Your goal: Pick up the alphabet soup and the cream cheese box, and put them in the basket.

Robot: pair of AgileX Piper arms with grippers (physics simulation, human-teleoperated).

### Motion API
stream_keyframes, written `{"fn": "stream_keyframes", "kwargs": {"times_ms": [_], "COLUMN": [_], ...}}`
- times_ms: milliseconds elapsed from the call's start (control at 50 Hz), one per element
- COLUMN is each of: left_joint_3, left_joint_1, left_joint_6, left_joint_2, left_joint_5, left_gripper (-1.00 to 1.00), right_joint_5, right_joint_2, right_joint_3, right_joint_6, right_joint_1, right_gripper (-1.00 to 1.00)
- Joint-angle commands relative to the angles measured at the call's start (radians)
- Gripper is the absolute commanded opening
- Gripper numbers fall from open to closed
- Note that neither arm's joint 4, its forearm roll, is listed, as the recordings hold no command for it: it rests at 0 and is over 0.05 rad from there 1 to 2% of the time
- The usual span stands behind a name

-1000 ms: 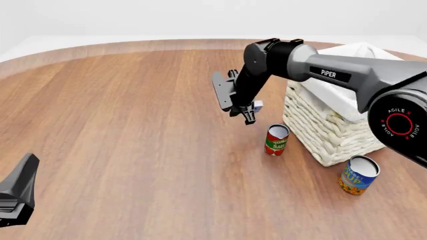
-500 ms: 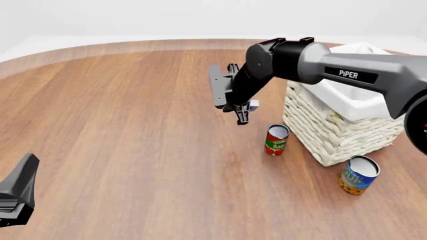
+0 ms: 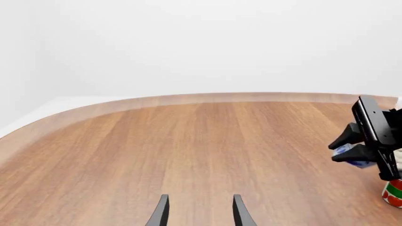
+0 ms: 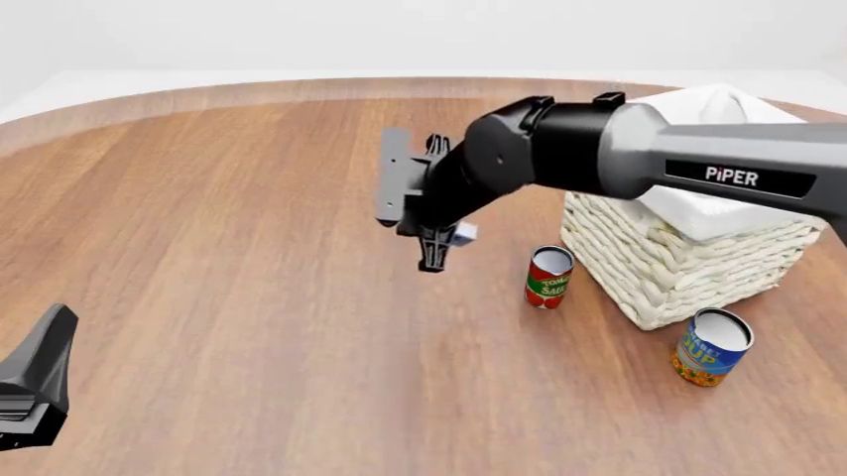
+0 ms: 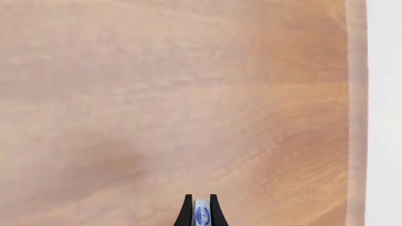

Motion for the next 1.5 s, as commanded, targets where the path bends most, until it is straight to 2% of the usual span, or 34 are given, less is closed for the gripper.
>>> {"fn": "stream_keyframes", "kwargs": {"times_ms": [20,220,260,300,340,360,400,420,480,600,640,800,880,940,980,1040,1400,1440,1480,1500], "left_joint_3": [0.0,0.0,0.0,0.0,0.0,0.0,0.0,0.0,0.0,0.0,0.0,0.0,0.0,0.0,0.0,0.0,0.0,0.0,0.0,0.0], "left_joint_1": [0.0,0.0,0.0,0.0,0.0,0.0,0.0,0.0,0.0,0.0,0.0,0.0,0.0,0.0,0.0,0.0,0.0,0.0,0.0,0.0], "left_joint_6": [0.0,0.0,0.0,0.0,0.0,0.0,0.0,0.0,0.0,0.0,0.0,0.0,0.0,0.0,0.0,0.0,0.0,0.0,0.0,0.0], "left_joint_2": [0.0,0.0,0.0,0.0,0.0,0.0,0.0,0.0,0.0,0.0,0.0,0.0,0.0,0.0,0.0,0.0,0.0,0.0,0.0,0.0], "left_joint_5": [0.0,0.0,0.0,0.0,0.0,0.0,0.0,0.0,0.0,0.0,0.0,0.0,0.0,0.0,0.0,0.0,0.0,0.0,0.0,0.0], "left_gripper": [1.0,1.0,1.0,1.0,1.0,1.0,1.0,1.0,1.0,1.0,1.0,1.0,1.0,1.0,1.0,1.0,1.0,1.0,1.0,1.0], "right_joint_5": [-0.04,-0.079,-0.1,-0.106,-0.123,-0.151,-0.157,-0.179,-0.195,-0.263,-0.269,-0.341,-0.393,-0.393,-0.417,-0.426,-0.519,-0.54,-0.549,-0.573], "right_joint_2": [-0.014,-0.032,-0.044,-0.032,-0.05,-0.082,-0.088,-0.127,-0.141,-0.205,-0.192,-0.208,-0.255,-0.208,-0.254,-0.248,-0.353,-0.358,-0.366,-0.398], "right_joint_3": [0.009,0.028,0.046,0.047,0.064,0.083,0.089,0.12,0.143,0.216,0.199,0.25,0.31,0.256,0.293,0.267,0.351,0.356,0.373,0.401], "right_joint_6": [0.138,0.197,0.23,0.232,0.252,0.288,0.295,0.326,0.337,0.404,0.421,0.474,0.497,0.527,0.54,0.559,0.668,0.704,0.707,0.727], "right_joint_1": [0.016,0.015,0.028,0.022,0.035,0.047,0.047,0.068,0.076,0.108,0.09,0.078,0.093,0.05,0.063,0.034,0.076,0.073,0.079,0.089], "right_gripper": [-1.0,-1.0,-1.0,-1.0,-1.0,-1.0,-1.0,-1.0,-1.0,-1.0,-1.0,-1.0,-1.0,-1.0,-1.0,-1.0,-1.0,-1.0,-1.0,-1.0]}}
